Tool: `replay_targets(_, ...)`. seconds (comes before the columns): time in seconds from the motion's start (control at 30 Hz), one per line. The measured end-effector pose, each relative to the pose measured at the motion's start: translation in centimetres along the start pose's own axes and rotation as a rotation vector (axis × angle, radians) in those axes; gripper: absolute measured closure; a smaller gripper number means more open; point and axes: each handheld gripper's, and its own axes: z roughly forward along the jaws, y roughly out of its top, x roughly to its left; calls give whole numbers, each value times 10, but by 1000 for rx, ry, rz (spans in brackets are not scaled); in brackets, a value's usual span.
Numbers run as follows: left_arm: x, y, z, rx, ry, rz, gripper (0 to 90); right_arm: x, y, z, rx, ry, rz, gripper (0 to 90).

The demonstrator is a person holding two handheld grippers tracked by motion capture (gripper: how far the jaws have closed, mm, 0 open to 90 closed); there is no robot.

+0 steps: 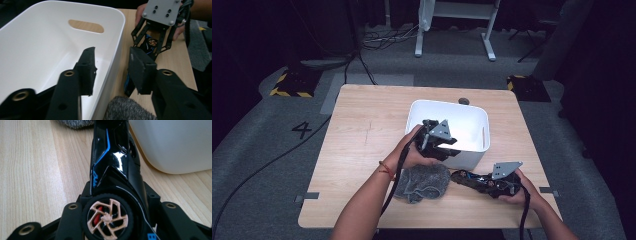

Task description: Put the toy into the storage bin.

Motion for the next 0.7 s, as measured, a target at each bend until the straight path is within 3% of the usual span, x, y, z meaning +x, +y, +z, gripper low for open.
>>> replay_targets(0.27, -4, -24, -34, -12, 144, -59, 431, 0, 1, 1, 6, -10, -4, 574)
replay_targets(0.43, -7, -38, -53, -21, 195, -87, 398, 0, 1, 1, 3, -12, 3, 573)
replay_targets(0.53, -8, -49, -64, -36, 230, -116, 332, 0, 2, 0, 3, -17, 4, 562)
replay_targets(0.7, -16, -69, -83, -55, 316, -145, 260, -1, 4, -1, -14, -32, 16, 524)
